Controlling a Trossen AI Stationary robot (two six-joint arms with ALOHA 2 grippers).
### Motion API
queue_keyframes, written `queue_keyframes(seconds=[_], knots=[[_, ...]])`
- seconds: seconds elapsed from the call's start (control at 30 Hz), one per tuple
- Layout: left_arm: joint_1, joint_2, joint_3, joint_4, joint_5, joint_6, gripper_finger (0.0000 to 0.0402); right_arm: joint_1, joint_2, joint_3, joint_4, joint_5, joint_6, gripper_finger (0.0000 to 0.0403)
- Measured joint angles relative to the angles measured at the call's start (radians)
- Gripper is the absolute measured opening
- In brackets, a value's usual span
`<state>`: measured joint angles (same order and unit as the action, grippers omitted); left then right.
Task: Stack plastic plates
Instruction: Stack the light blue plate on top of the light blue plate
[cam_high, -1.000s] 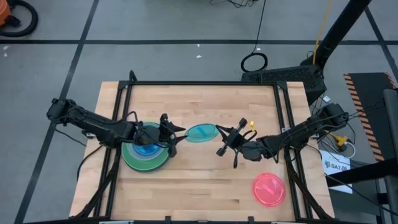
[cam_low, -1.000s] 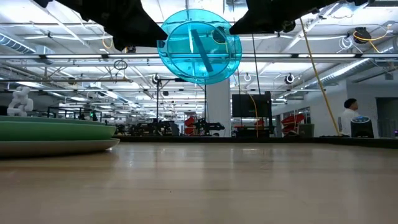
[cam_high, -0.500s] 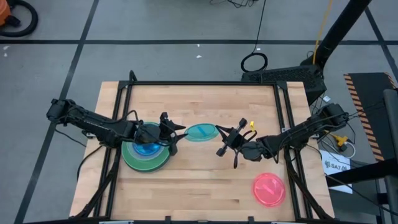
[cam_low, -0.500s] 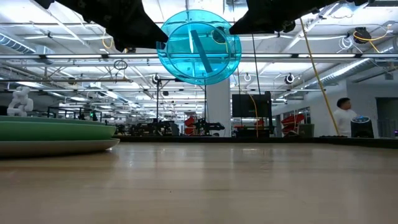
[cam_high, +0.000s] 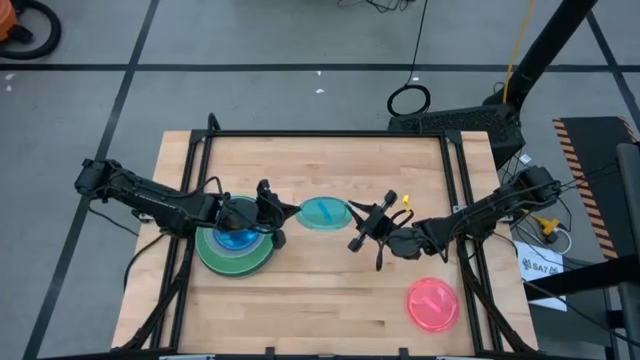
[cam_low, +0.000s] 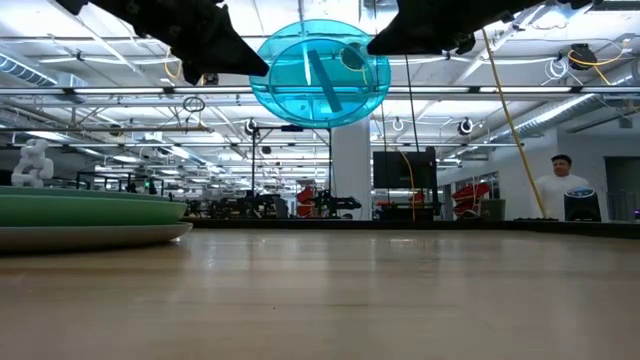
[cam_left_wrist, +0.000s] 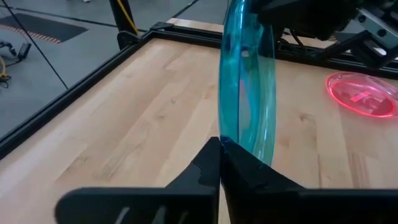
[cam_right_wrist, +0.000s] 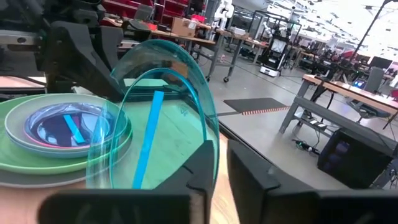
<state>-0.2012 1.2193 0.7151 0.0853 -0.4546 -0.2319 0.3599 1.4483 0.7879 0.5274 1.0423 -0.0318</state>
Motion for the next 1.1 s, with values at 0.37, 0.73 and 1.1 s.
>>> queue_keyframes(seconds=[0.37, 0.73, 1.1], knots=[[-0.001, 0.000, 0.000, -0.006, -0.019, -0.014, 0.0007, 0.000, 0.000, 0.000, 0.000, 0.004, 0.028, 0.0135], [-0.001, 0.000, 0.000, -0.015, -0.019, -0.037, 0.0006, 0.009, 0.000, 0.000, 0.030, 0.005, 0.076, 0.0143], [-0.001, -0.002, 0.000, -0.079, -0.019, -0.065, 0.0006, 0.009, -0.004, 0.000, 0.029, 0.001, 0.150, 0.0144]])
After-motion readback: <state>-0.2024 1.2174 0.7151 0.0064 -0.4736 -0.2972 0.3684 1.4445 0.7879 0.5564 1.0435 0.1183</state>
